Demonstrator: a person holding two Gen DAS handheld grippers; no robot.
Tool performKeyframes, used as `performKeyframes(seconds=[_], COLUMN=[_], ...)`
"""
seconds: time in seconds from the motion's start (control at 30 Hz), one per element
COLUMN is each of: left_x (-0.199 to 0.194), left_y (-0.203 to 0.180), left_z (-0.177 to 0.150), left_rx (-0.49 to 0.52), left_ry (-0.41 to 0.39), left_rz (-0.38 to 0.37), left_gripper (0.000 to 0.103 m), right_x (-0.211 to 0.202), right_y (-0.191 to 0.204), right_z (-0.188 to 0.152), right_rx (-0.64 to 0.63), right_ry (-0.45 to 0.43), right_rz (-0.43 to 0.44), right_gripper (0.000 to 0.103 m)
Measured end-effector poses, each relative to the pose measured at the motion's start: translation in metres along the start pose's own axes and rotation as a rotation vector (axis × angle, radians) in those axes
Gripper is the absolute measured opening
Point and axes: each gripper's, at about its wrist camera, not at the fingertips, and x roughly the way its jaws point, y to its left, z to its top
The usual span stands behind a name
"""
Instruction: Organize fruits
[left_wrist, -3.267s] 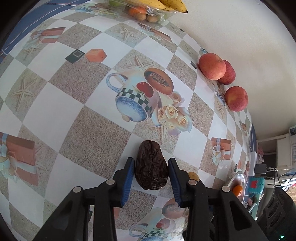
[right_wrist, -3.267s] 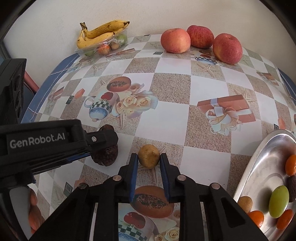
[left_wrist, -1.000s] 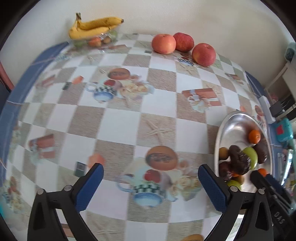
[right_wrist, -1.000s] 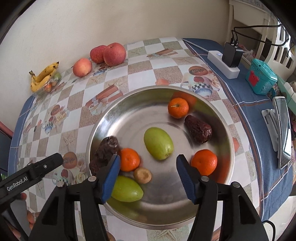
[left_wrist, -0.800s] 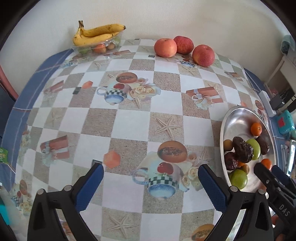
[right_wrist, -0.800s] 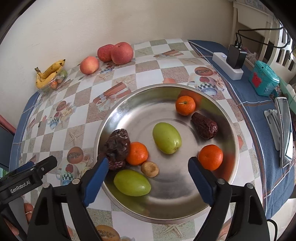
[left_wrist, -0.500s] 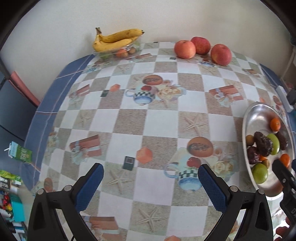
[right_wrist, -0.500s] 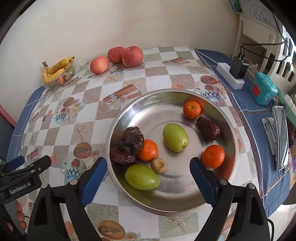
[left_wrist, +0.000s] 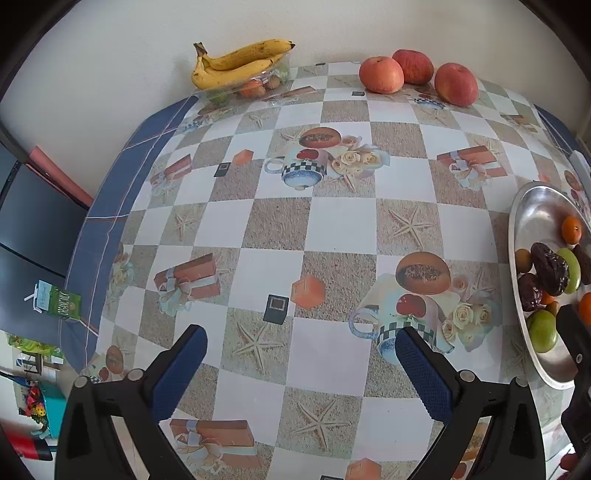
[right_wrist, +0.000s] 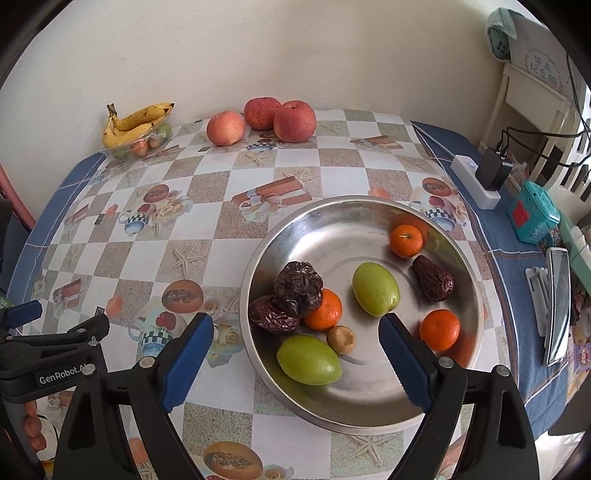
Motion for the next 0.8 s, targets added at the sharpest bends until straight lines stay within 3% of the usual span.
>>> performKeyframes(seconds=[0.8], left_x=[0.0058], left_y=[0.0064], left_z=[-0.0014], left_rx=[-0.059], left_ry=[0.046], left_rz=[-0.089], left_gripper=[0.103], right_x=[0.0057], right_y=[-0.0073], right_z=[0.0009], right_rx=[0.011], right_ry=[0.022], right_rz=[-0.015], right_gripper=[0.091])
